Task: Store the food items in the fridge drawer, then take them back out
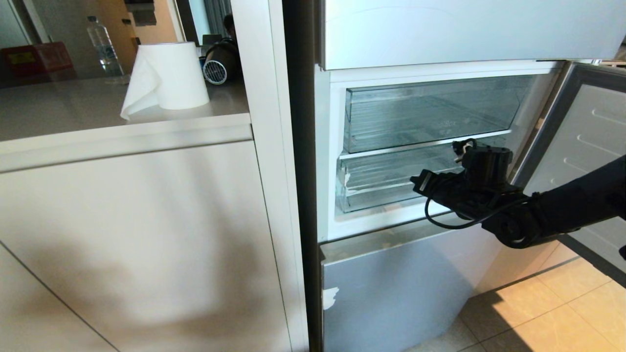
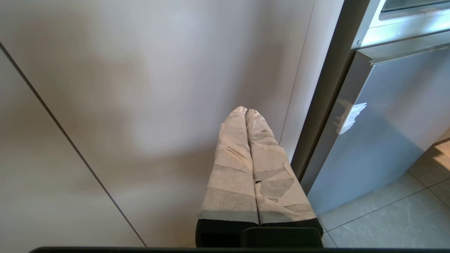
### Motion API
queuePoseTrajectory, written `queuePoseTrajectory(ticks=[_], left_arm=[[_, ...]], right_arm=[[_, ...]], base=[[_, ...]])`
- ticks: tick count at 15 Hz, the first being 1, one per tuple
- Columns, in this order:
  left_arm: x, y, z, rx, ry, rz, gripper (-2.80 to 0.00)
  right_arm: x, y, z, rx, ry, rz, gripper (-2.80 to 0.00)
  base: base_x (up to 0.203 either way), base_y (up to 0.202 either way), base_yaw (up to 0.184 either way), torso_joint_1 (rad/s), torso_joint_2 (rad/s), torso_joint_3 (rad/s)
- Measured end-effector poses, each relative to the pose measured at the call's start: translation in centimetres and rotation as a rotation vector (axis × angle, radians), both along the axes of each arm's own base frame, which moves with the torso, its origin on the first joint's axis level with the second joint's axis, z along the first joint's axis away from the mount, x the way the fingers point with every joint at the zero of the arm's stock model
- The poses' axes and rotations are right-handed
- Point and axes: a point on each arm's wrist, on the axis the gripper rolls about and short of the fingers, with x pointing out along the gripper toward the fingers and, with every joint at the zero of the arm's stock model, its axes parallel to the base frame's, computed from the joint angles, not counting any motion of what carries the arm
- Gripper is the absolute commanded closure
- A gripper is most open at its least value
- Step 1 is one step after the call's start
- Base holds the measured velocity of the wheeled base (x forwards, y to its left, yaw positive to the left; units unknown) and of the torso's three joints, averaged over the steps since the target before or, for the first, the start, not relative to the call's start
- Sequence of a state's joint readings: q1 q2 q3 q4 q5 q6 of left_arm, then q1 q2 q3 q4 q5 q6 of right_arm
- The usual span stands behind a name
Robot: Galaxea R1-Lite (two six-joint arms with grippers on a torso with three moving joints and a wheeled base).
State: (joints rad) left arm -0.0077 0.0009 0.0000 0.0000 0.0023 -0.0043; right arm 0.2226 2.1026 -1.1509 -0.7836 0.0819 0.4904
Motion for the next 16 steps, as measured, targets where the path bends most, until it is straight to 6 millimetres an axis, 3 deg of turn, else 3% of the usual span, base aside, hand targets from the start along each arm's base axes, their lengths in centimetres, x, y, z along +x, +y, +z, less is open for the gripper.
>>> queuePoseTrajectory(ticks=[10,13,16], left_arm=[[0.0,0.0,0.0,0.0,0.0,0.0,0.0],[0.0,0.0,0.0,0.0,0.0,0.0,0.0],[0.0,0.0,0.0,0.0,0.0,0.0,0.0]], right_arm=[[-1.4,0.2,-0.3,-0.008,0.034,0.009,0.0],[-5.5,-0.7,0.4,-0.038,0.064,0.013,0.0],[-13.4,-2.6,2.2,-0.086,0.051,0.024,0.0]], base=[[0.0,0.0,0.0,0.0,0.0,0.0],[0.0,0.0,0.0,0.0,0.0,0.0],[0.0,0.0,0.0,0.0,0.0,0.0]])
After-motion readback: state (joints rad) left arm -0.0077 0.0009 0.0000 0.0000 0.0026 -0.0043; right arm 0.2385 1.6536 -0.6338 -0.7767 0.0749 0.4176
